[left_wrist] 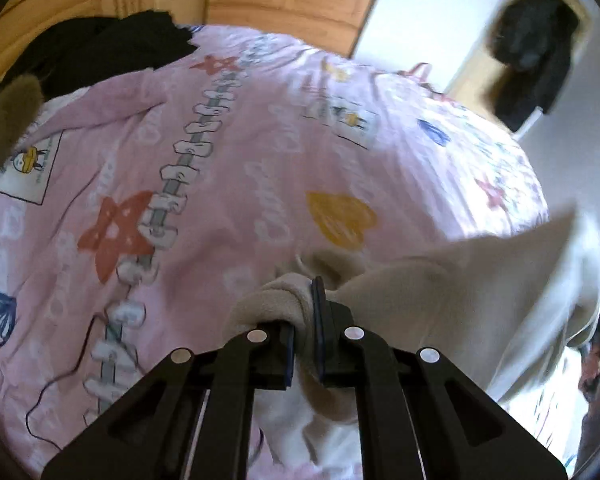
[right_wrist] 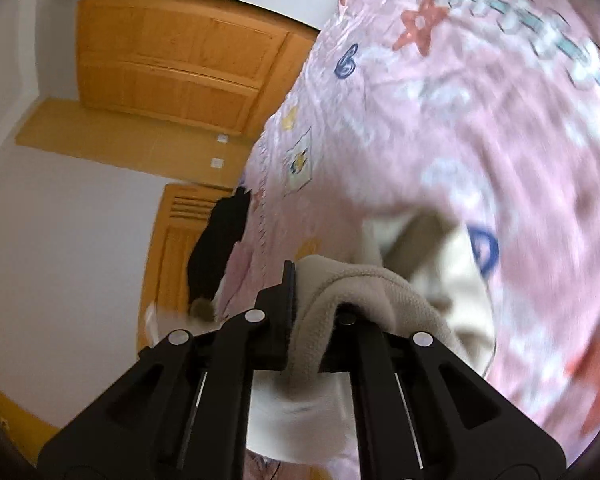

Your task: Fold large clothes

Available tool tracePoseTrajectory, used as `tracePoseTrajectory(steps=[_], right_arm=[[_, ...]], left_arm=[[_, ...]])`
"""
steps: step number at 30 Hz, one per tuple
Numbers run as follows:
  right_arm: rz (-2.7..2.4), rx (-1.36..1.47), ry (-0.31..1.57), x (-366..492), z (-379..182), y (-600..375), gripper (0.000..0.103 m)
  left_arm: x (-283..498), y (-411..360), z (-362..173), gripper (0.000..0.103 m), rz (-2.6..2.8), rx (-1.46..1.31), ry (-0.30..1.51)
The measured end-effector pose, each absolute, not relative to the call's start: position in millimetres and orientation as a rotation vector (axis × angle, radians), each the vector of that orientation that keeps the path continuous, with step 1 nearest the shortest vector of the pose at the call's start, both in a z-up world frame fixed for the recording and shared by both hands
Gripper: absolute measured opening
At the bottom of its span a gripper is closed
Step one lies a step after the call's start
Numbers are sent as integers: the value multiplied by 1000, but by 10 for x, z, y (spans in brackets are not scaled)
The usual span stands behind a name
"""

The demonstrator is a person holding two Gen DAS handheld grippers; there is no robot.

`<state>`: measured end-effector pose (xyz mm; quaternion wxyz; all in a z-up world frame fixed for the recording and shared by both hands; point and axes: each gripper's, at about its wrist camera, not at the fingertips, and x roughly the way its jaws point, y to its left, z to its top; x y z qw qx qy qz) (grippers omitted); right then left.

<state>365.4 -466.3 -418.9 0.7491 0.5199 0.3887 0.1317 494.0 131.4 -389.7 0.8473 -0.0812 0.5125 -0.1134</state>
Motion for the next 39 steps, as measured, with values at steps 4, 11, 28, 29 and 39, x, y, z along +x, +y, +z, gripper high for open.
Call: tracePoseTrajectory(steps=[4,11,28,29,39], right_arm=[[230,1177,1020,4234,-4625,-4696,9],[191,1436,1135,4473,-5380,-4879,11],[346,1793,916,4292,-5372,-5383,74],[364,1790,907,4310,-5285,-5396,75],[28,2154,851,4061,-5472,-5428,91]], left_arm=[[5604,1240,-4343,8,-161,-186,1212],[5940,973,-5150,12,-170,-28,1493],[6033,1239,-4550,25,-633,-106,1689],[6033,1226,-4490,25,-628,-91,1670],[6150,1925,-4338,55,-260,-546,1346]])
